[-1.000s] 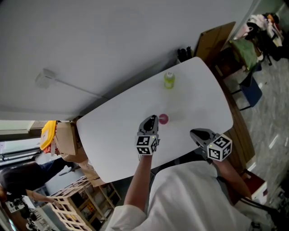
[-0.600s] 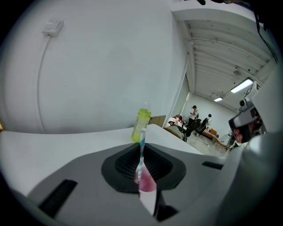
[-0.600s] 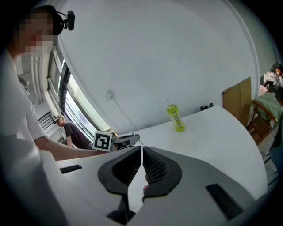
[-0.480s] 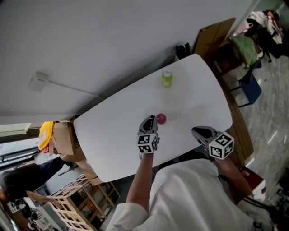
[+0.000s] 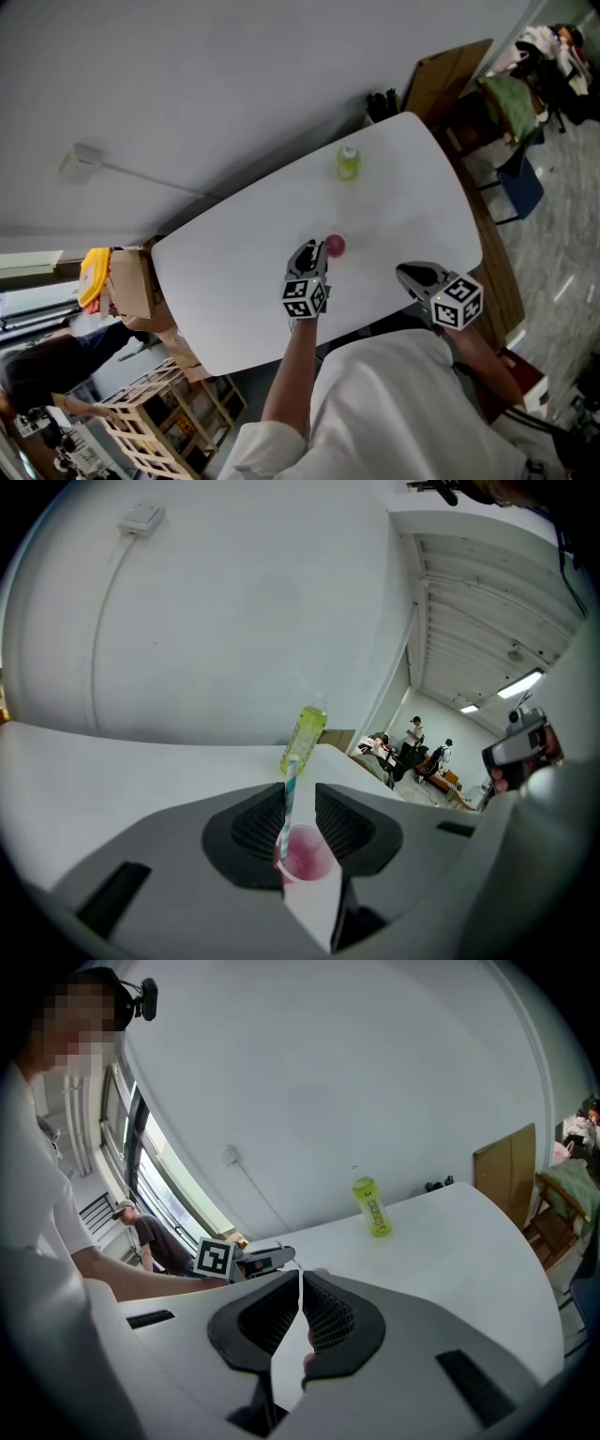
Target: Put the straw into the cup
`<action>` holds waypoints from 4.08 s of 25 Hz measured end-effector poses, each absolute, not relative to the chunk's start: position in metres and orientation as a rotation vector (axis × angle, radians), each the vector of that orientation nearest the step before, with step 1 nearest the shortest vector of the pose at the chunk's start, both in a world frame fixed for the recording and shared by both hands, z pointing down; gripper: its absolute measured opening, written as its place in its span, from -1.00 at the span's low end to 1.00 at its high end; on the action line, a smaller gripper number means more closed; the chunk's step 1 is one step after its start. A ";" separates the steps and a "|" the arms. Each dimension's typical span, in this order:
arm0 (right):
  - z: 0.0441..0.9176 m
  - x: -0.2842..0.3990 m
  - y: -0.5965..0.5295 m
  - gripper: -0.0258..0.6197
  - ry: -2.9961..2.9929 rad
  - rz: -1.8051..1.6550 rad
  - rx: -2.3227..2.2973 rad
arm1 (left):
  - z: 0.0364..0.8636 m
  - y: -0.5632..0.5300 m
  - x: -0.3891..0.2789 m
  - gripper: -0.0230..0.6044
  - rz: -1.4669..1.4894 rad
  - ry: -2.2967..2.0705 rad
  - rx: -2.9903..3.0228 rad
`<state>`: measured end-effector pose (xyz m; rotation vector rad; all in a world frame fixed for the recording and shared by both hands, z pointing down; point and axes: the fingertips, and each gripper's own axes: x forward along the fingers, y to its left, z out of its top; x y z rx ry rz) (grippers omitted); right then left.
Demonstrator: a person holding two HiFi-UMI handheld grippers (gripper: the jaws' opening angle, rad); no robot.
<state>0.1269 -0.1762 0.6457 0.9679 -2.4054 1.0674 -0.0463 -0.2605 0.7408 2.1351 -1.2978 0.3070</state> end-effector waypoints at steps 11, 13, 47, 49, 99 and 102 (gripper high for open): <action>0.645 0.125 -0.173 -0.81 -2.412 1.067 0.963 | 0.752 -0.253 -0.056 -0.49 0.352 -1.310 2.083; 0.645 0.126 -0.172 -0.81 -2.411 1.068 0.966 | 0.753 -0.251 -0.058 -0.49 0.354 -1.312 2.077; 0.596 0.093 -0.107 -0.81 -2.485 0.941 1.267 | 0.620 -0.149 -0.142 -0.92 0.115 -1.249 2.211; 0.594 0.097 -0.102 -0.81 -2.485 0.924 1.267 | 0.613 -0.141 -0.141 -0.92 0.104 -1.220 2.214; 0.564 0.143 -0.102 -0.81 -2.655 0.750 1.082 | 0.556 -0.038 -0.112 -0.92 0.027 -1.374 2.183; 0.564 0.138 -0.101 -0.81 -2.655 0.741 1.075 | 0.556 -0.038 -0.114 -0.92 0.022 -1.371 2.182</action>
